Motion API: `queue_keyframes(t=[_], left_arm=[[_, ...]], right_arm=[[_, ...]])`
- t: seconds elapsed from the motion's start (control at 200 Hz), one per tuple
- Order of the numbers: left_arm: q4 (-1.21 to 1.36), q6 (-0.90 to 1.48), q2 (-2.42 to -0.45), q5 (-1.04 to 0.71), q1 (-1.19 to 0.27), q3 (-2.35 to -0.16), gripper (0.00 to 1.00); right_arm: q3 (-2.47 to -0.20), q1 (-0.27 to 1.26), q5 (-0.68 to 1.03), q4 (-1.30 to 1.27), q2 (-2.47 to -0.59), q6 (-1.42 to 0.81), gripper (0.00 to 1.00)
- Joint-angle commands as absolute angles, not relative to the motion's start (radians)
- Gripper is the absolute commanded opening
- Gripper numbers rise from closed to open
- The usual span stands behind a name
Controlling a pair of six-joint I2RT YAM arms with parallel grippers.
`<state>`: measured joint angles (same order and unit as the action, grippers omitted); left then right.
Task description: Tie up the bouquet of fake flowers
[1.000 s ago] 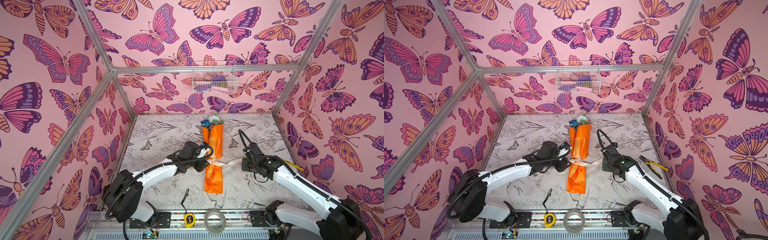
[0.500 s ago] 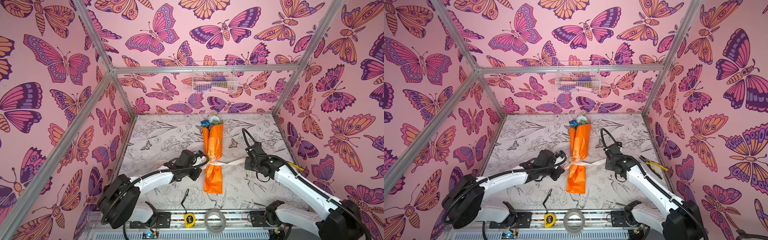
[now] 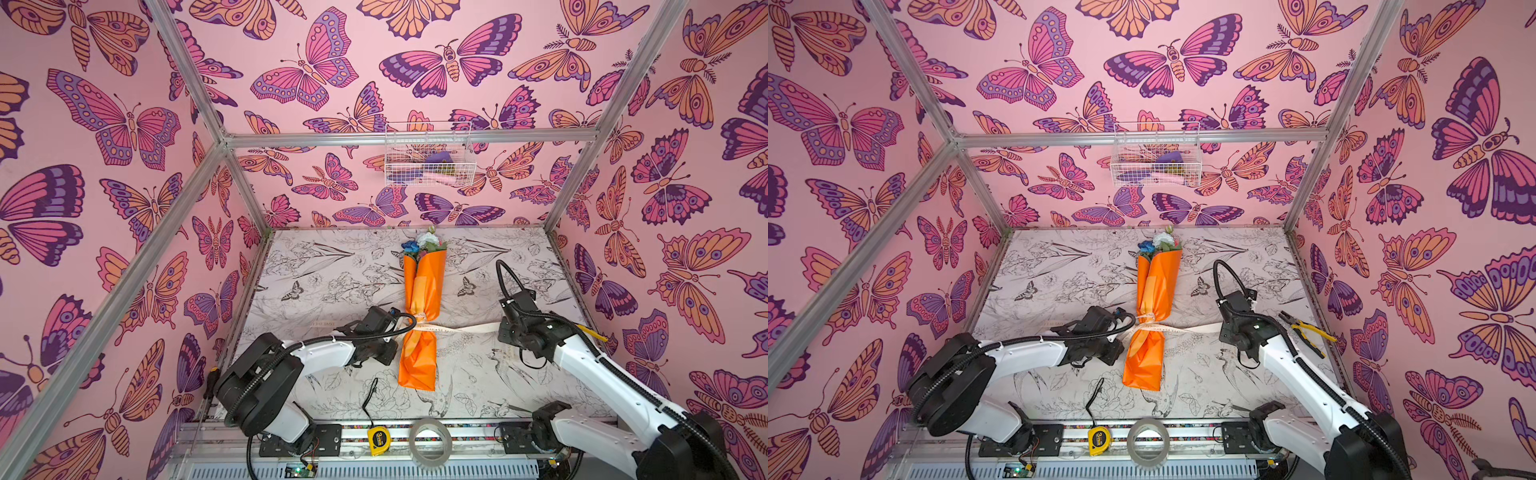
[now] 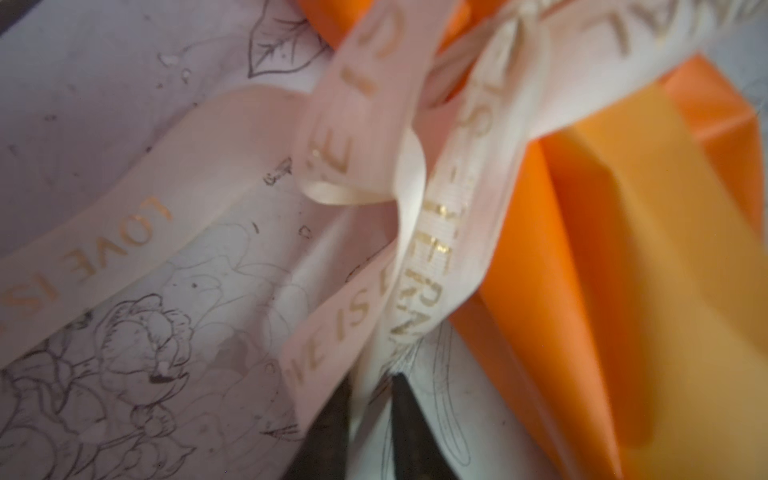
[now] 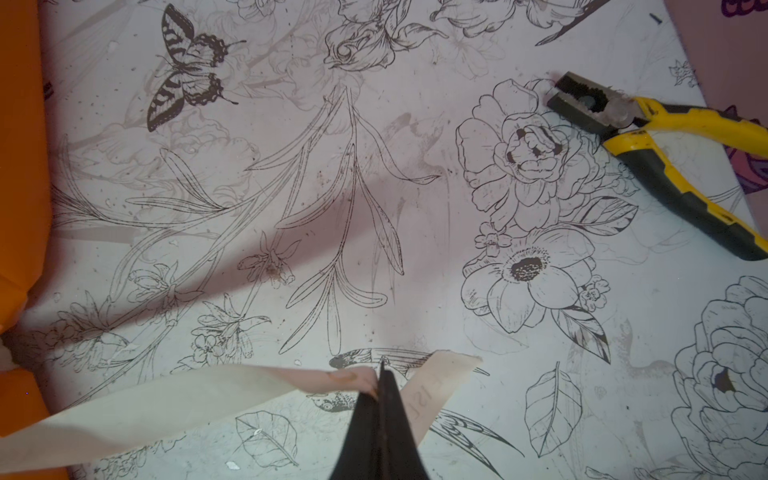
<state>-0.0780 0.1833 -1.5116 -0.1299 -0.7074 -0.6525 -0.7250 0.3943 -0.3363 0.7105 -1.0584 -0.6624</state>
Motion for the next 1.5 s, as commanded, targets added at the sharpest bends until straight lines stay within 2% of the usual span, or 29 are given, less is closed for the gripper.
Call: queue_keyframes(t=[0.0, 0.04, 0.14, 0.185, 0.28, 0.41, 0.621, 0.811, 0.986, 1.166, 1.317, 1.497], left_arm=[[-0.088, 0.208, -1.453, -0.117, -0.709, -0.662, 0.48], [-0.097, 0.212, -1.422, -0.112, -0.709, -0.662, 0.54], [-0.167, 0.226, -1.345, -0.102, -0.709, -0.681, 0.77], [-0.202, 0.230, -1.311, -0.098, -0.709, -0.693, 0.84], [-0.247, 0.233, -1.241, -0.080, -0.707, -0.719, 0.91], [-0.242, 0.210, -1.239, -0.061, -0.704, -0.764, 0.95], [-0.093, 0.049, -1.437, -0.118, -0.681, -0.851, 0.95], [-0.069, -0.057, -1.591, -0.221, -0.638, -0.937, 0.90], [-0.062, -0.085, -1.638, -0.265, -0.627, -0.957, 0.77], [-0.028, -0.066, -1.678, -0.268, -0.611, -0.959, 0.70], [-0.028, -0.061, -1.700, -0.274, -0.611, -0.971, 0.61], [-0.026, -0.064, -1.686, -0.283, -0.611, -0.954, 0.61]], right_arm=[[-0.716, 0.387, -0.292, 0.705, -1.060, -0.677, 0.00], [-0.720, 0.388, -0.281, 0.705, -1.067, -0.672, 0.00], [-0.733, 0.388, -0.259, 0.708, -1.086, -0.664, 0.00], [-0.735, 0.388, -0.255, 0.707, -1.093, -0.663, 0.00], [-0.735, 0.388, -0.245, 0.700, -1.101, -0.664, 0.00], [-0.730, 0.389, -0.239, 0.690, -1.101, -0.669, 0.00], [-0.720, 0.388, -0.222, 0.692, -1.098, -0.672, 0.00], [-0.699, 0.388, -0.202, 0.704, -1.072, -0.674, 0.00], [-0.682, 0.388, -0.101, 0.683, -1.076, -0.647, 0.15], [-0.652, 0.389, -0.071, 0.640, -1.024, -0.611, 0.36], [-0.635, 0.399, 0.075, 0.519, -1.034, -0.558, 0.39], [-0.661, 0.513, 0.089, 0.430, -1.112, -0.474, 0.46]])
